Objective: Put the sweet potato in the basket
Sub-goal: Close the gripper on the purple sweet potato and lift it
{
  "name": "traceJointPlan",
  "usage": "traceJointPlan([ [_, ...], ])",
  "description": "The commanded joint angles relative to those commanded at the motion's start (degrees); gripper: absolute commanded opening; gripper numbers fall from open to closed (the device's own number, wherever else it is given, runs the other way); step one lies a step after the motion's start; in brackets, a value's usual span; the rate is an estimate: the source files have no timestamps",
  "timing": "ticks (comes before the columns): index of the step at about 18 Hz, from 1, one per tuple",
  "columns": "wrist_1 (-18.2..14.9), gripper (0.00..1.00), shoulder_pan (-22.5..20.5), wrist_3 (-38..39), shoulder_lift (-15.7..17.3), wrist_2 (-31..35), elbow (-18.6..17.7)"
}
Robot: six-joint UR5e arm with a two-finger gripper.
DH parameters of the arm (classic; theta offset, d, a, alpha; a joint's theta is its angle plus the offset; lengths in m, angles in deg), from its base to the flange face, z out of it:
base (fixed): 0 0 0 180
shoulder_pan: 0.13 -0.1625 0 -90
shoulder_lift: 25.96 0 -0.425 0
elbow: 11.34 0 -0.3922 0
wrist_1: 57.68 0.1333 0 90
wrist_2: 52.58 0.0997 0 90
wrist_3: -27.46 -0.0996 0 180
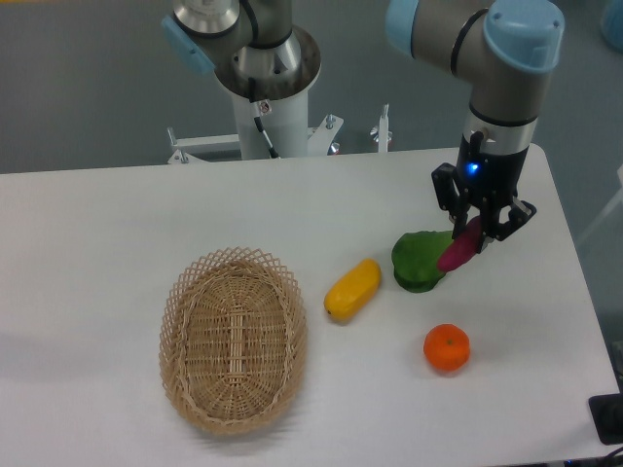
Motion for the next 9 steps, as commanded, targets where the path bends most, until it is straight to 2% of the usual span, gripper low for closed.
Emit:
traceJointPlan([
  [9, 0.0, 0.25, 1.5, 3.8, 1.1, -1.5, -0.6],
])
